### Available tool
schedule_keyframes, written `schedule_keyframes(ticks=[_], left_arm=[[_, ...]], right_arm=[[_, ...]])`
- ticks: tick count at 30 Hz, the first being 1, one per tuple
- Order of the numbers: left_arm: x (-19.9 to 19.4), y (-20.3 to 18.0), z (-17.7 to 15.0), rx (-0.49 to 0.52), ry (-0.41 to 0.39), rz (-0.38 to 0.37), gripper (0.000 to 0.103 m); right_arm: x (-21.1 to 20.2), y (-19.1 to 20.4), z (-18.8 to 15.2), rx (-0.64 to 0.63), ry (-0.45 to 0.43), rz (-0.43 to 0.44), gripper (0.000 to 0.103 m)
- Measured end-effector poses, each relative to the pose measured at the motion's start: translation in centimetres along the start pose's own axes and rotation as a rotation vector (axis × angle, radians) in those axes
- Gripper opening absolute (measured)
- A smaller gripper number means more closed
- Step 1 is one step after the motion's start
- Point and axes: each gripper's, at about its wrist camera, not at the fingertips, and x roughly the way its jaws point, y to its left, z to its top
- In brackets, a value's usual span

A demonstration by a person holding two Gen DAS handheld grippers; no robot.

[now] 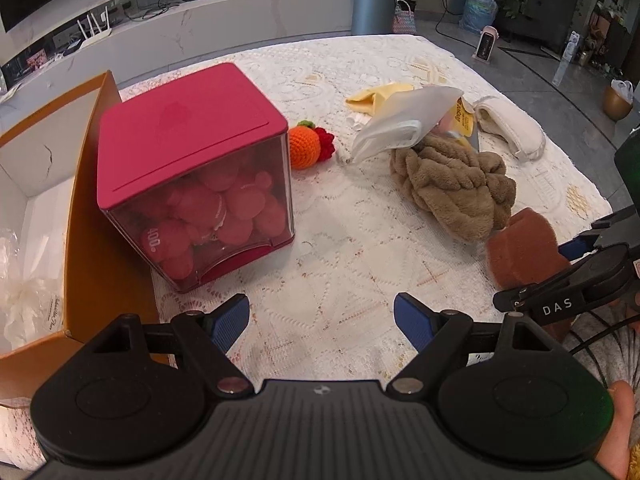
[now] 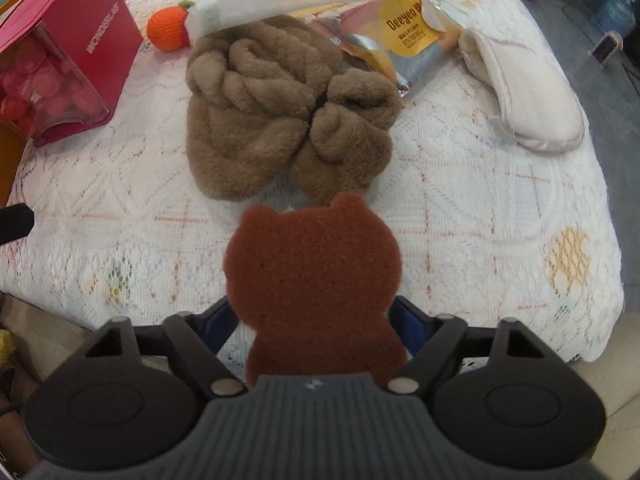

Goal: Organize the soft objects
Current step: 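Close the right tool on the brown bear-shaped sponge, then close left tool on the brown fluffy plush while right tool lifts the sponge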

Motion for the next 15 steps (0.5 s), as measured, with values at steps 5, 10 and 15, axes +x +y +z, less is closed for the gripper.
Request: schedule_keyframes(ticks=[5,10,15], left_arm=[[-0.8,-0.6,0.1,0.024,-0.011,0.002,0.096],[-1.3,-0.9,0.3,0.03,-0.017,0.015,0.096],[-1.3,-1.2,0.8,0.014,-0.016,-0.001,0.096]], right_arm=[[-2.3,0.4,-0.9,-0.013,-0.074,-0.005,0.071],[-6.6,-0.2,-2.1,0.0,-0.178,0.015,0.069],[-12.7,-3.0,-2.1,0.121,-0.369,0.056,0.069]])
